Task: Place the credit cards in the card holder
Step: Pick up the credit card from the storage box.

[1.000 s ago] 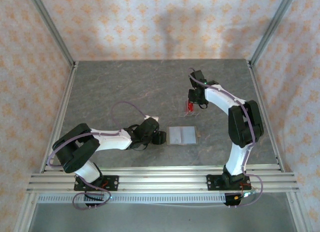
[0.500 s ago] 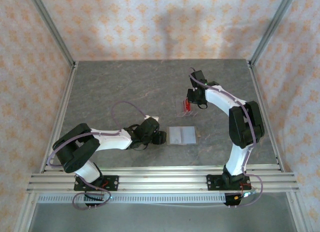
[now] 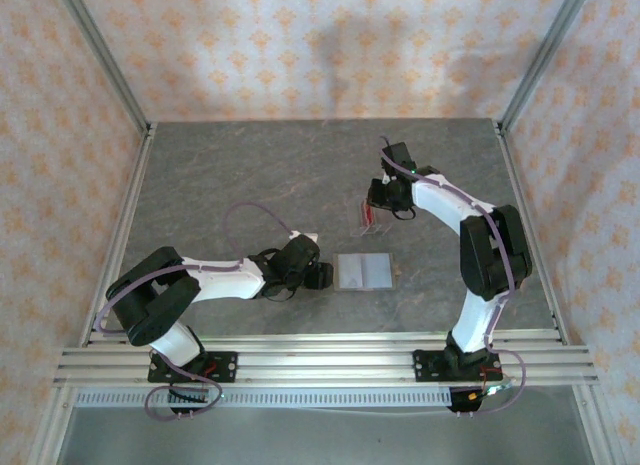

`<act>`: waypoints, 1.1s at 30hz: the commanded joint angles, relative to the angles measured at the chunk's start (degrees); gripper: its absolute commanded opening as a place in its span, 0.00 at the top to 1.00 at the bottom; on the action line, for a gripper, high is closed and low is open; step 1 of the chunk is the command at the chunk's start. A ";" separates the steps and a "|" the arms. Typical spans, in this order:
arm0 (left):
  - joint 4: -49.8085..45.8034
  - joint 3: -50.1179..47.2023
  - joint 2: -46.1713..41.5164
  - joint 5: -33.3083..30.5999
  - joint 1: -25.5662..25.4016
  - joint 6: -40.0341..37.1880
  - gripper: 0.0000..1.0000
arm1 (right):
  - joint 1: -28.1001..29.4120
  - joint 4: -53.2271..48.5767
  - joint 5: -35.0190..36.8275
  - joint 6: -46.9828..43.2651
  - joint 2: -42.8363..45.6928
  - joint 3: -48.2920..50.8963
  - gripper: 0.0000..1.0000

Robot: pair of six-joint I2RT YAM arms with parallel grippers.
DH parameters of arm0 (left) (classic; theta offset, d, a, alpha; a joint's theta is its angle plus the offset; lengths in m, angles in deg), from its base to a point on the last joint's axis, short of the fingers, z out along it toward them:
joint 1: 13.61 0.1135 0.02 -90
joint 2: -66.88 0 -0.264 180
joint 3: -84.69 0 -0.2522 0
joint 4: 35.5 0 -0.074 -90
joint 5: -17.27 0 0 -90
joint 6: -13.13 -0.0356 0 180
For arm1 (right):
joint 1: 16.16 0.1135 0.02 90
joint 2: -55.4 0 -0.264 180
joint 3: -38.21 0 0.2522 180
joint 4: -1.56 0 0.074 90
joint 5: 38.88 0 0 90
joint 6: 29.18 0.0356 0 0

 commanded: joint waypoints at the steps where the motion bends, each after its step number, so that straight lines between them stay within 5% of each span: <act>1: 2.24 0.52 4.05 0.88 0.21 0.50 0.42 | -0.06 1.60 -3.08 -0.82 2.07 1.09 0.64; 22: 2.11 0.90 4.92 1.10 0.24 0.67 0.42 | 0.03 3.56 -10.73 -0.69 2.90 2.15 0.62; 33: 1.90 0.87 4.55 0.93 0.27 0.67 0.42 | 1.86 -0.81 -6.19 -2.33 -0.53 -0.95 0.68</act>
